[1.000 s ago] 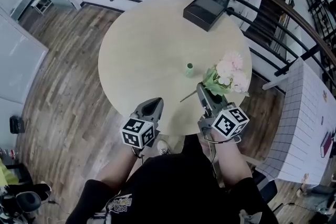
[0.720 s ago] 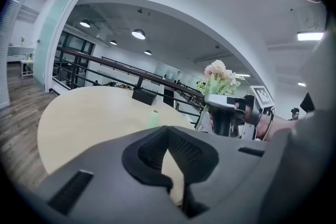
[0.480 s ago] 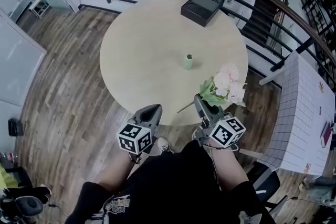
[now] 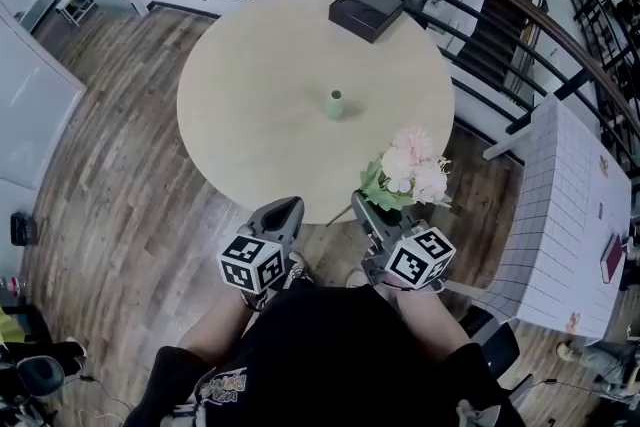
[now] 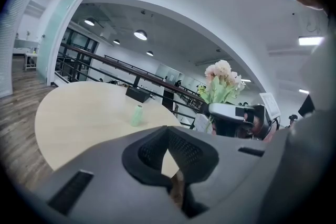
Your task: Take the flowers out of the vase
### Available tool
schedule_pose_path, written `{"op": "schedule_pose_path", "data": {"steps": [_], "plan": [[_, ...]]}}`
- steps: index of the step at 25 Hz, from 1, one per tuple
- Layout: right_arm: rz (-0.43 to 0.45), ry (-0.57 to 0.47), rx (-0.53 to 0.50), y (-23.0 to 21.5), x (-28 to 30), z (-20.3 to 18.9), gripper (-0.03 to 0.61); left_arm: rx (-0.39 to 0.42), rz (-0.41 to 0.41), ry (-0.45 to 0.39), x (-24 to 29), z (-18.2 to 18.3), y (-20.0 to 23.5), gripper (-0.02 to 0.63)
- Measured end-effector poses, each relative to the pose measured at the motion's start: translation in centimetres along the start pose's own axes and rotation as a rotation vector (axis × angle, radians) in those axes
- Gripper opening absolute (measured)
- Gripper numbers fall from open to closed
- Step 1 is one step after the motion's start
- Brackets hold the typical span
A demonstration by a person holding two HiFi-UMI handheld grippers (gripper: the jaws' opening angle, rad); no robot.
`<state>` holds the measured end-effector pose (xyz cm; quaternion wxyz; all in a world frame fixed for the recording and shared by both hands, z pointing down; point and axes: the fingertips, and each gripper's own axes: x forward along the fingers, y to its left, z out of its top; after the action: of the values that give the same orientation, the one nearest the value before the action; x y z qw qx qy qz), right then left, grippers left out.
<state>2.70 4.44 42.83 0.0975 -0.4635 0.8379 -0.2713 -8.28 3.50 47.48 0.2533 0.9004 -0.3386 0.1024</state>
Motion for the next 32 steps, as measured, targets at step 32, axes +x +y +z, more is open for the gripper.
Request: {"op": "schedule_pose_path", "data": {"steps": [32], "plan": [[0.145,0.104,0.019,-1.6,-10.3,-2.0,0.080,-0.050,0.107,-0.013,0.6,-5.0,-11.5,0.006]]}}
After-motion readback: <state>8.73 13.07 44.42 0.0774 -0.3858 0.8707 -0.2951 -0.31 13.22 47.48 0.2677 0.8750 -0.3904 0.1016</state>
